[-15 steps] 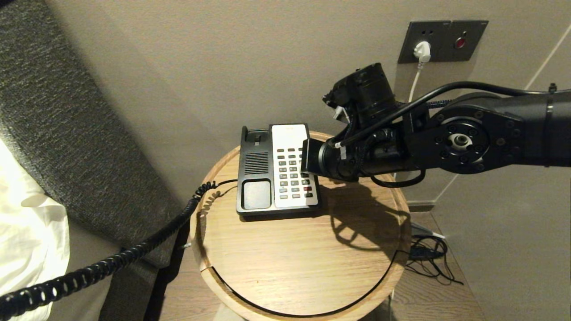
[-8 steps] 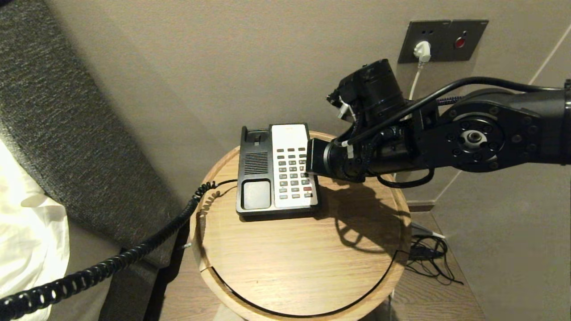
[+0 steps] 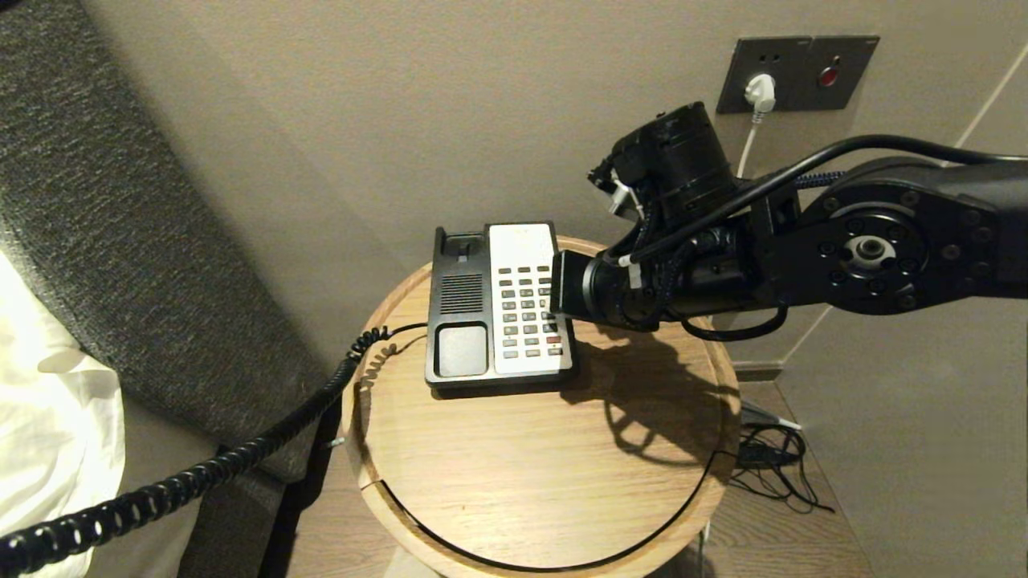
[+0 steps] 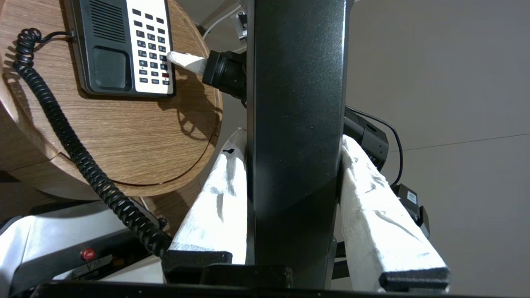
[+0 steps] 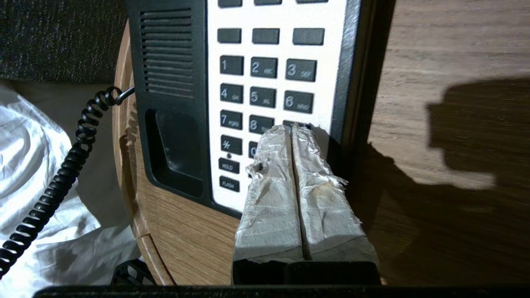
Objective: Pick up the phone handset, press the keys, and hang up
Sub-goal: Dial the number
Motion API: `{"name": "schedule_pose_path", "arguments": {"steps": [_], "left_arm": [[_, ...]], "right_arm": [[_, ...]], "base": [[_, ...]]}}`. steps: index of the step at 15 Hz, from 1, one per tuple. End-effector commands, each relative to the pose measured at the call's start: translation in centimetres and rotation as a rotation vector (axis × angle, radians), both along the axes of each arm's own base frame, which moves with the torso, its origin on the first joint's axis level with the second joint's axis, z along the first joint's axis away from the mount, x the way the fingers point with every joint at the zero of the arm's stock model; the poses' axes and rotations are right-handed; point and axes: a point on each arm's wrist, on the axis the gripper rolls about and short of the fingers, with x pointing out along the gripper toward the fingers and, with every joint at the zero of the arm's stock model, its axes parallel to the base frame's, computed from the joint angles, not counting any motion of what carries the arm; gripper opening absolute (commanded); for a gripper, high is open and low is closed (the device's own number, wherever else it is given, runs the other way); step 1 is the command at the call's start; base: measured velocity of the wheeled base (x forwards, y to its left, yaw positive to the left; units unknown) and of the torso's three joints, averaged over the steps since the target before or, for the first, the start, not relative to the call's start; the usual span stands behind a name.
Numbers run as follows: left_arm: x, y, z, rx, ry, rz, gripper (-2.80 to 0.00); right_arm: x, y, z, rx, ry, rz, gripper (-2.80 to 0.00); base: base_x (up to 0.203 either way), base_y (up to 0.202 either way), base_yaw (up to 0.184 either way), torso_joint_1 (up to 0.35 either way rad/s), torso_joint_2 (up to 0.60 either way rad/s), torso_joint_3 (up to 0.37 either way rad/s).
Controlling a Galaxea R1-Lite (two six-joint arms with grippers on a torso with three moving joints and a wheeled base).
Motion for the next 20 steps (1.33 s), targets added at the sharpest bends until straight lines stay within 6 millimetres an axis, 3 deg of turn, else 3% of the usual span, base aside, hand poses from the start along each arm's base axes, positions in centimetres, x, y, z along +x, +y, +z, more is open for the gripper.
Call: {"name": "schedule_pose_path", "arguments": {"steps": [1,20], "left_arm": [[-0.07,0.06,-0.17,0.0,0.007,0.001,-2.8],[-0.28,0.25,-0.19,-0.004,0.001,0.002,-2.8]], "right_arm": [[-0.04,0.11,-0.12,0.004,0.009,0.005,-2.8],[0.42,0.44,-1.06,-0.023,0.016,0.004,-2.8]], "base": [[0.0,0.0,0.0,0.0,0.0,0.0],[0.0,0.0,0.0,0.0,0.0,0.0]]}}
